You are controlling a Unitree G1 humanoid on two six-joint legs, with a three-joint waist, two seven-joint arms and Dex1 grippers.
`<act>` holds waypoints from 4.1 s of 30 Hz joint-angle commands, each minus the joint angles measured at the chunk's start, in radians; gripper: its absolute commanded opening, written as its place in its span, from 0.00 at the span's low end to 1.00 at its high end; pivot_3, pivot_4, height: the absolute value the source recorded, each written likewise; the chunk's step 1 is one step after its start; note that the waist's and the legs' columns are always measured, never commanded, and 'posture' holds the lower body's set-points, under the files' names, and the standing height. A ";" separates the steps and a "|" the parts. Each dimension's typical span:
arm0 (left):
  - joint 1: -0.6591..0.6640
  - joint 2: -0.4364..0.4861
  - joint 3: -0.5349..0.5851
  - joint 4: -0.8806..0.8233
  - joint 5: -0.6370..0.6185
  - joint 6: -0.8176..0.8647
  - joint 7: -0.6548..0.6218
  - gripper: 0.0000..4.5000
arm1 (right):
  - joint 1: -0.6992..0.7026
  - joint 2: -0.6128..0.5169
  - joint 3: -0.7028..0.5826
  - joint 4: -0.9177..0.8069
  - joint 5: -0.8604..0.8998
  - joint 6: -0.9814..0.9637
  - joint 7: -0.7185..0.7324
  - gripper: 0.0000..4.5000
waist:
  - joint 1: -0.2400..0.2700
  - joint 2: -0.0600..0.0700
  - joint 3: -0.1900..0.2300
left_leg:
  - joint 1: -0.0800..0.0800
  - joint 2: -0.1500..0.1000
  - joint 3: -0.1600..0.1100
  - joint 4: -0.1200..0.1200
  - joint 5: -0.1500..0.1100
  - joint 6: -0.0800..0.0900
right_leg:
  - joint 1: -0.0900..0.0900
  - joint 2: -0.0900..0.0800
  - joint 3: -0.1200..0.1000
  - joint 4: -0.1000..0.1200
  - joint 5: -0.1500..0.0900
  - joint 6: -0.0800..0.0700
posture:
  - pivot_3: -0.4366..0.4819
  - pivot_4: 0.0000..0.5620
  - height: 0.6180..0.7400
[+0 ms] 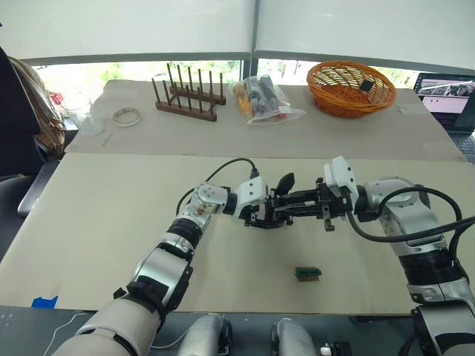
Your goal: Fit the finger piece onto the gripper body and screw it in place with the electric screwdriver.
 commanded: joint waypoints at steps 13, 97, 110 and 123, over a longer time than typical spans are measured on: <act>0.036 0.023 -0.003 -0.022 0.017 -0.007 0.018 0.58 | 0.030 0.017 0.072 -0.007 -0.053 -0.018 0.020 0.07 | -0.001 0.000 -0.001 | 0.002 0.001 0.000 0.000 0.000 0.000 | 0.001 0.000 0.000 0.000 0.000 0.000 | 0.48 0.27 1.00; 0.055 0.025 -0.006 -0.024 0.025 -0.021 0.025 0.58 | -0.058 0.012 0.032 0.010 0.011 0.152 0.005 0.07 | -0.007 -0.005 -0.011 | 0.002 0.001 -0.001 -0.001 -0.001 -0.002 | 0.000 -0.007 -0.017 -0.001 0.003 -0.003 | 0.48 0.27 1.00; 0.055 0.031 -0.005 -0.024 0.023 -0.022 0.026 0.58 | -0.008 -0.007 0.079 0.062 -0.066 0.187 -0.063 0.07 | -0.007 -0.005 -0.011 | 0.004 0.001 -0.002 -0.001 -0.003 -0.005 | 0.001 -0.008 -0.018 -0.001 0.003 -0.003 | 0.48 0.27 1.00; 0.068 0.031 0.000 -0.031 0.016 -0.008 0.034 0.58 | 0.127 0.024 0.039 -0.015 -0.042 0.098 -0.111 0.07 | -0.005 -0.005 -0.011 | 0.006 0.002 -0.003 -0.001 -0.005 -0.008 | 0.002 -0.008 -0.018 -0.001 0.003 -0.003 | 0.48 0.27 1.00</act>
